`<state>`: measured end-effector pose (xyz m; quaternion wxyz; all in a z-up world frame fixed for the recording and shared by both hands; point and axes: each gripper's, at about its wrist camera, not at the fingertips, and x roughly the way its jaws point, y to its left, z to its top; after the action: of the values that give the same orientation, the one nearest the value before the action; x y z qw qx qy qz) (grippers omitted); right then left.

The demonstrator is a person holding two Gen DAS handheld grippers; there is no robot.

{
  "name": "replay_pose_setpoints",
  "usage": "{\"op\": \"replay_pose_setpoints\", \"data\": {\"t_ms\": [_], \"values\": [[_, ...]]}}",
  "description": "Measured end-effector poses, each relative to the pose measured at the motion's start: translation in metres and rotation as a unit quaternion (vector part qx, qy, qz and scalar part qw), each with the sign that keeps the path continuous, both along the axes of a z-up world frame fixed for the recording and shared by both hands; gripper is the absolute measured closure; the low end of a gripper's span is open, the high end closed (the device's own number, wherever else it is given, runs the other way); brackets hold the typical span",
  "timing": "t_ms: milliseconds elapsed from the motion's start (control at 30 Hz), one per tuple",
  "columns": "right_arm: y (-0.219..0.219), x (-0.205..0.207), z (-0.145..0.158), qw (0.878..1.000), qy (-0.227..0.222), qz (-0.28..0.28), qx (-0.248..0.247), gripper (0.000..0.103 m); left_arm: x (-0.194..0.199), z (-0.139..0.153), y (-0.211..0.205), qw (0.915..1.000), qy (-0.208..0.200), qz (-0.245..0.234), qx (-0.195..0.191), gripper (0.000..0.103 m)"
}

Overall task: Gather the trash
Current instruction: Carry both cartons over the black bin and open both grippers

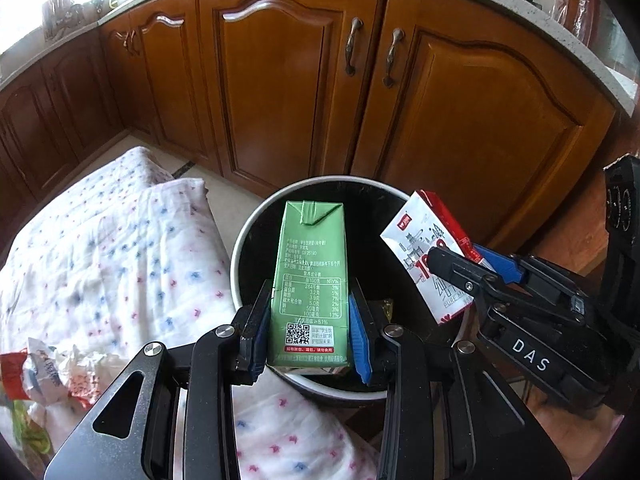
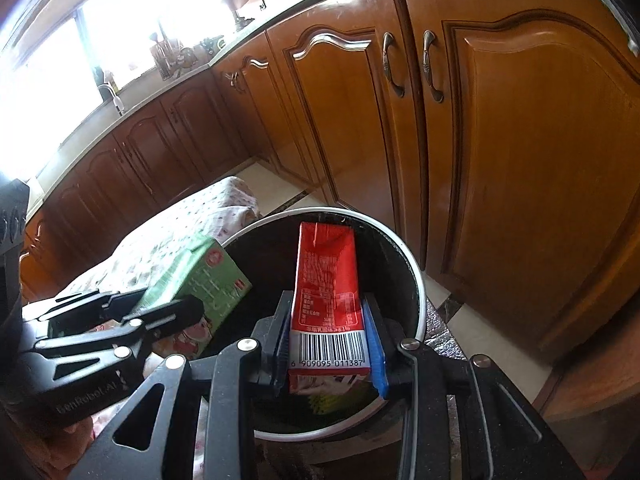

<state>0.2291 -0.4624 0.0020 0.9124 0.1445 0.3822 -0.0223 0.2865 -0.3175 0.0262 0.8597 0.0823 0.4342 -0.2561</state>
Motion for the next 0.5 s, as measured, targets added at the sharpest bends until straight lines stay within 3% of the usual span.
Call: {"op": "replay_pose_setpoints", "data": {"t_ms": [100,233,500], "values": [[-0.002,0.001,0.001,1.0,0.0,-0.004,0.003,0.061,0.001,-0.003,-0.002,1.0,0.006,-0.001,0.005,0.069],[-0.003,-0.006,0.005,1.0,-0.009,-0.012,0.004,0.061,0.006,-0.002,0.003,1.0,0.008,0.003,-0.002,0.054],[0.009,-0.027,0.01,0.999,-0.027,-0.016,0.023,0.057,-0.015,0.004,0.034,0.9996,0.001,0.014,-0.024,0.049]]}}
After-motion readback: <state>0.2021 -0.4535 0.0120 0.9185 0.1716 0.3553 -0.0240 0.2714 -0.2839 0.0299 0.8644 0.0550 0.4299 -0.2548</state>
